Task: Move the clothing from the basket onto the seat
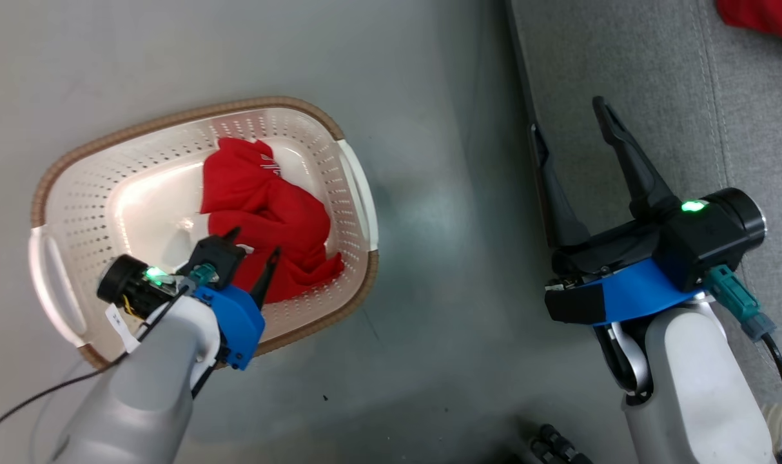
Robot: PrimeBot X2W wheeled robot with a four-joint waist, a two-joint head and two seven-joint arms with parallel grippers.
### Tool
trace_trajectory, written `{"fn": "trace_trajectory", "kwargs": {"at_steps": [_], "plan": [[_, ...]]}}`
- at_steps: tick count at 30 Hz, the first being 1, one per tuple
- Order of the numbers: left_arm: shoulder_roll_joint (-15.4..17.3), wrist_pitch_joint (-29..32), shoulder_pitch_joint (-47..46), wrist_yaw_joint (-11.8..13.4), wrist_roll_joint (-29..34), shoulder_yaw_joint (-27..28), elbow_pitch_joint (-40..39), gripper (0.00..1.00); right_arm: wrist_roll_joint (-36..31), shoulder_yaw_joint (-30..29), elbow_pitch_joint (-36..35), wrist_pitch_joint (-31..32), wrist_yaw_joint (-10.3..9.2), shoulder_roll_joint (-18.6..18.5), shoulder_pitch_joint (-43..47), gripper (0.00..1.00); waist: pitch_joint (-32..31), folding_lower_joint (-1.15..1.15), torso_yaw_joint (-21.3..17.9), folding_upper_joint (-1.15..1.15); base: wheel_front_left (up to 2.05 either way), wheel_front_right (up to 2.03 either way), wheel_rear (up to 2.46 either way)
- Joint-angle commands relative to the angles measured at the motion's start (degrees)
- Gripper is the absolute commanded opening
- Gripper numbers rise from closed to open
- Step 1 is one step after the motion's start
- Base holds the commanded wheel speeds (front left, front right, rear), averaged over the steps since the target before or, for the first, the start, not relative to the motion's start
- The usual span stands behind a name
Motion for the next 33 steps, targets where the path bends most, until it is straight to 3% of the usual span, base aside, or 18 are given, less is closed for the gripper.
{"fn": "trace_trajectory", "kwargs": {"at_steps": [1,23,24,25,26,27,33], "plan": [[0.9,0.1,-1.4,-0.2,0.3,-0.1,1.0,1.00,0.7,0.5,0.2,-0.6,-0.04,0.2,-1.5,1.00,1.6,-0.01,-1.7,0.00,0.00,0.00,0.00],[4.5,6.4,-10.5,-0.2,-2.9,-7.1,10.4,1.00,6.5,5.4,4.3,-5.4,-0.04,0.2,-3.7,1.00,8.2,-0.01,-9.3,0.00,0.00,0.00,0.00],[4.5,7.4,-10.5,-0.2,-3.4,-7.1,10.9,0.80,6.7,5.5,4.5,-5.6,-0.04,0.2,-3.8,1.00,8.2,-0.01,-9.4,0.00,0.00,0.00,0.00],[4.3,8.1,-10.5,-0.2,-3.6,-7.3,11.2,0.36,6.8,5.6,4.7,-5.6,-0.04,0.2,-3.8,1.00,8.3,-0.01,-9.5,0.00,0.00,0.00,0.00],[4.3,8.1,-10.5,-0.2,-3.6,-7.3,11.2,0.36,6.8,5.6,4.7,-5.6,-0.04,0.2,-3.8,1.00,8.3,-0.01,-9.5,0.00,0.00,0.00,0.00],[4.1,8.6,-10.3,-0.2,-4.0,-7.4,11.3,0.00,7.0,5.7,4.8,-5.7,-0.04,0.2,-3.8,1.00,8.3,-0.01,-9.6,0.00,0.00,0.00,0.00],[3.8,9.8,-9.9,-0.2,-6.5,-8.6,11.3,0.00,7.4,5.7,5.5,-6.2,-0.04,0.2,-4.1,1.00,8.1,-0.01,-9.5,0.00,0.00,0.00,0.00]]}}
